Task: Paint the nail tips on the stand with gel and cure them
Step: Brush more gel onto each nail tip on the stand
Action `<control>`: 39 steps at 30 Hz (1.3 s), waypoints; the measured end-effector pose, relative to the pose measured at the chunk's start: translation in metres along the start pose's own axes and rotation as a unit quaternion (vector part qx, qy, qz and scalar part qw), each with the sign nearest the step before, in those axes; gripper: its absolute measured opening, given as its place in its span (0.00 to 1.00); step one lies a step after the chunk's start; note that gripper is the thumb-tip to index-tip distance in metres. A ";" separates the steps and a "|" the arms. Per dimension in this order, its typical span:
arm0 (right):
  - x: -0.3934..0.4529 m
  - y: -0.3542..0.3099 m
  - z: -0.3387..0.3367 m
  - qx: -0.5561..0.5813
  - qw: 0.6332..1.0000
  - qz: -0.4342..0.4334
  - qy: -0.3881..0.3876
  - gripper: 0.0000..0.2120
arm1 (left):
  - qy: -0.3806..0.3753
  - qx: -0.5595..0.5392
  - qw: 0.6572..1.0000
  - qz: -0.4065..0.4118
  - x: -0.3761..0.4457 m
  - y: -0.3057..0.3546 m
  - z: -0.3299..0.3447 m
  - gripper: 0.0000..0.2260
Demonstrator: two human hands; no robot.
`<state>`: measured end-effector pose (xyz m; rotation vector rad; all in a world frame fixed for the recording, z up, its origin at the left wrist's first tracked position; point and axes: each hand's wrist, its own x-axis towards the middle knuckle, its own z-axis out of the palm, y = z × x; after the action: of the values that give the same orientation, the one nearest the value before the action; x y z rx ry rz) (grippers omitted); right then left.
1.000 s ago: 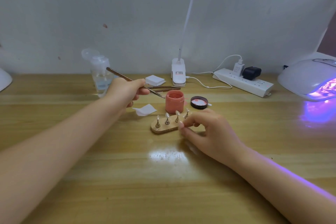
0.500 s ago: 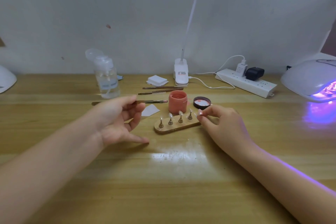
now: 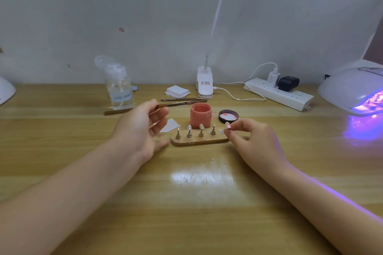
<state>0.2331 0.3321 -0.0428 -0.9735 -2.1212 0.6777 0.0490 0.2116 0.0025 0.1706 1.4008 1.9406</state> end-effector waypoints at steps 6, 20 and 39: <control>-0.005 -0.006 0.001 0.102 0.994 -0.041 0.015 0.04 | -0.063 0.069 0.962 0.255 -0.010 -0.014 -0.005 0.06; -0.008 -0.009 0.003 0.224 0.974 -0.026 -0.029 0.02 | -0.199 0.316 0.809 0.455 -0.035 -0.048 -0.011 0.05; -0.010 -0.008 0.003 0.233 0.971 -0.051 -0.027 0.02 | -0.203 0.242 0.862 0.396 -0.030 -0.049 -0.011 0.03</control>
<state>0.2317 0.3187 -0.0427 -0.5891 -1.9127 1.0953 0.0888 0.1917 -0.0360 1.5088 1.6233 1.9075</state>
